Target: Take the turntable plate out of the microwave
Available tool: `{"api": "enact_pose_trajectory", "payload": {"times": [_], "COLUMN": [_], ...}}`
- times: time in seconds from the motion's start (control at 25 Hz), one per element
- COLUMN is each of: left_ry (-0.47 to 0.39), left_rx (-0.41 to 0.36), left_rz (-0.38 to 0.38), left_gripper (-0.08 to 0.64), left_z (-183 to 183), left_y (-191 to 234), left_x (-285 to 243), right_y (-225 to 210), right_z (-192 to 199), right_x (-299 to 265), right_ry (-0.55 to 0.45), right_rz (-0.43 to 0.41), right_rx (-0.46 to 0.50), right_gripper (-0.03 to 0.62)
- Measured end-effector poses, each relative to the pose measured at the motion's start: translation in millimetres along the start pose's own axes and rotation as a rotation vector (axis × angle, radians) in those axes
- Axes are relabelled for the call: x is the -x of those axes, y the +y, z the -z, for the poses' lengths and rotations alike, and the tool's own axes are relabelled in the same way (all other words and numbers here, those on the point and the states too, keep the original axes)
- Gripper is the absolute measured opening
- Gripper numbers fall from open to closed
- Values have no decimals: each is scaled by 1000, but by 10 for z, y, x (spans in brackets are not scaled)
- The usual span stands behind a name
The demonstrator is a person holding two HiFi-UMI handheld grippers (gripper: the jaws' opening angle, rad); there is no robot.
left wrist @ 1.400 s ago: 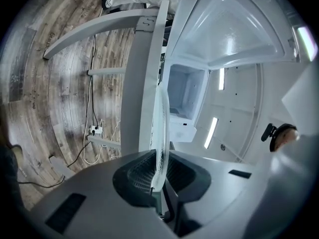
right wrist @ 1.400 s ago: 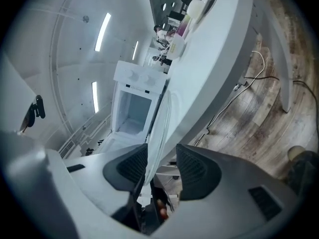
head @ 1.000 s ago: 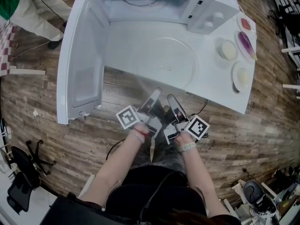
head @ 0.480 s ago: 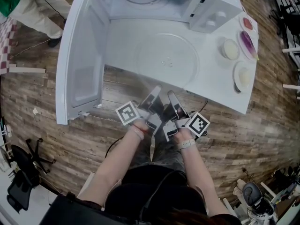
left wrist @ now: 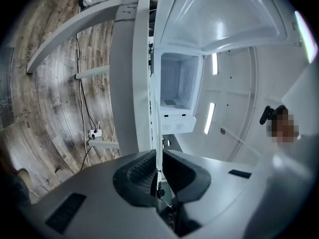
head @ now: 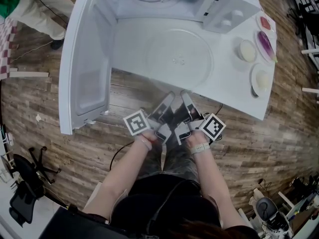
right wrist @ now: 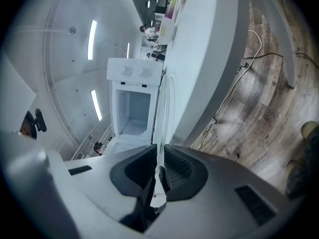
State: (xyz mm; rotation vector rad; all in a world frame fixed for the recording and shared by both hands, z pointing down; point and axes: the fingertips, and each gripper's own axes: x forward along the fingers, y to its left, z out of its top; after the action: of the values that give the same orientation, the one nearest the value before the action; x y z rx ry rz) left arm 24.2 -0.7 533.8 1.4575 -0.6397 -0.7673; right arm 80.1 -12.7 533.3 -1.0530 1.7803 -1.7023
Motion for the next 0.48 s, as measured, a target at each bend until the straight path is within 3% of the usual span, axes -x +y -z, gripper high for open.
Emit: {"api": "enact_pose_trajectory", "payload": {"times": [0.48], "left_ry": [-13], "left_rx": [25], "left_rz": [-8], "left_gripper": [43], "left_z": [-50], "left_y": [17], "left_x": [-22], "right_y": [-4], "right_z": [-9], "right_x": [-39], "right_ry": [-15], "right_rz": [-1], "right_rx": [-19], "right_gripper": [60]}}
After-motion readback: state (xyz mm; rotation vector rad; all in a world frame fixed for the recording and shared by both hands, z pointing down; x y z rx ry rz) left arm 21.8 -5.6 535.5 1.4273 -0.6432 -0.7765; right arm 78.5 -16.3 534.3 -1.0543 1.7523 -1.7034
